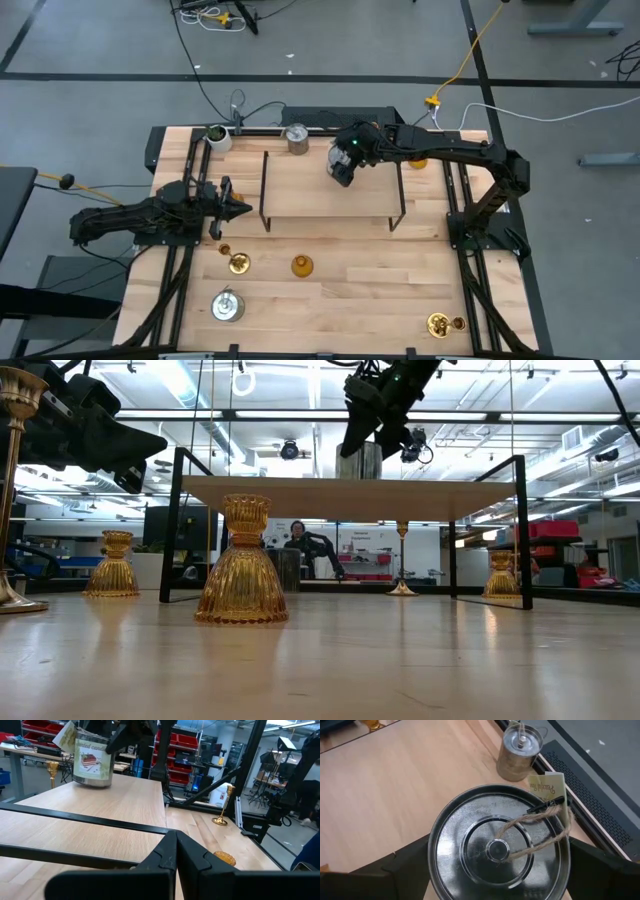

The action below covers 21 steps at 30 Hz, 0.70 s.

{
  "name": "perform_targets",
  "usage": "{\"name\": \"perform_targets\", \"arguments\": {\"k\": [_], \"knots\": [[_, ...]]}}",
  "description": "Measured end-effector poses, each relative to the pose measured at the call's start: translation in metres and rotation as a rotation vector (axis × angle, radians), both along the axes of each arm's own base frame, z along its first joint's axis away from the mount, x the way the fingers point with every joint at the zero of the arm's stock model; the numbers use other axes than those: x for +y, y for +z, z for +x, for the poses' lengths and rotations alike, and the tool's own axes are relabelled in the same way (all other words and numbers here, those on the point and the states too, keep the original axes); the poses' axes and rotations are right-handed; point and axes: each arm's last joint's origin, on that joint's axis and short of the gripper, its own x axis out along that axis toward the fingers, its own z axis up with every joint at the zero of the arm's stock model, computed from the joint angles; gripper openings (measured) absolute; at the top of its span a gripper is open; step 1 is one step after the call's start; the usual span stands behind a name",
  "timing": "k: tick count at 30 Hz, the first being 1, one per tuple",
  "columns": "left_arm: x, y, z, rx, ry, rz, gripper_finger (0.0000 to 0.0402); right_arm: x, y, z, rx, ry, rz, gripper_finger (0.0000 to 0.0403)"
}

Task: Pick & Place candle stick holders
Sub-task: Put the right scented candle on the shelf

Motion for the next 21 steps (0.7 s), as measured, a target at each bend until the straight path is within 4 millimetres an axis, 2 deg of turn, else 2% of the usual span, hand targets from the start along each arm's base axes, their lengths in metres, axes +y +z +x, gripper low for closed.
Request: {"name": "perform_targets", "arguments": {"k": [6,21], "knots": [[0.0000,-0.0001,0.0000,0.000,0.000,0.000,0.0007,0.0013,-0.0005,0.0019,-0.008,0.049,0.018,0.0366],[0.0000,-0.0001,0.0000,0.001,0.000,0.000,0.0007,-0.0003,-0.0029,0.0062,-0.047,0.042,-0.008,0.0366]]}}
